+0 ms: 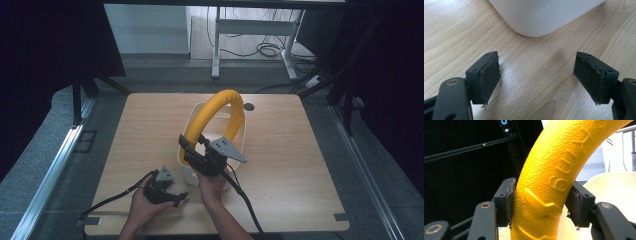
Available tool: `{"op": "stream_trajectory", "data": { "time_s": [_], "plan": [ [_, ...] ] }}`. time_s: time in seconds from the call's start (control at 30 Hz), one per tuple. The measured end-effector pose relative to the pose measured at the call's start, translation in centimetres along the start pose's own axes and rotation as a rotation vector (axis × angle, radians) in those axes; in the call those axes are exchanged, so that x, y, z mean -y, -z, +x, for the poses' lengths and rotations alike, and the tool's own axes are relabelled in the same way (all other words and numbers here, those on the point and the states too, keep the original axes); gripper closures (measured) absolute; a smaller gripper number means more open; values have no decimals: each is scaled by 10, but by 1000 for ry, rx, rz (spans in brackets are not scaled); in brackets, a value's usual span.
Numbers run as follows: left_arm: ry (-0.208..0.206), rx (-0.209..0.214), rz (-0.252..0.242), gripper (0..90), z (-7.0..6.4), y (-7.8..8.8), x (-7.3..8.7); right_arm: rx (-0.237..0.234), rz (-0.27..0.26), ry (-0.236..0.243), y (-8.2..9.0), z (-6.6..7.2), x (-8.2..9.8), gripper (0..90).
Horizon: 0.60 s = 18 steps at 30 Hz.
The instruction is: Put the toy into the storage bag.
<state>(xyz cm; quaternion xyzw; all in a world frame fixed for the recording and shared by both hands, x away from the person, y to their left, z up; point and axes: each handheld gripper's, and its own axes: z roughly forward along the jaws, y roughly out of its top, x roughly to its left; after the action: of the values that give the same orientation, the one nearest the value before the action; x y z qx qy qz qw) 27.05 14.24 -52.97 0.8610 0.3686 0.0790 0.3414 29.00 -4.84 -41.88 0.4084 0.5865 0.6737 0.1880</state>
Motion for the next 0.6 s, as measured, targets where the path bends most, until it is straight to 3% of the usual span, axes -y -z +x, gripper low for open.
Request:
{"op": "stream_trajectory", "data": {
  "time_s": [0.1, 0.23, 0.4, 0.6],
  "plan": [
    [5, -2, -4, 213, 1, 1, -1, -4, 20, 24, 3, -2, -5, 381],
    [9, -8, -10, 213, 3, 2, -2, -19, 38, 16, 8, -8, -11, 335],
    [3, -19, -5, 212, 4, 3, -2, -50, 75, 14, 18, -14, -11, 322],
    [13, -25, -13, 212, 4, 5, -3, -72, 79, 3, 32, -19, -11, 325]
  ]
}}
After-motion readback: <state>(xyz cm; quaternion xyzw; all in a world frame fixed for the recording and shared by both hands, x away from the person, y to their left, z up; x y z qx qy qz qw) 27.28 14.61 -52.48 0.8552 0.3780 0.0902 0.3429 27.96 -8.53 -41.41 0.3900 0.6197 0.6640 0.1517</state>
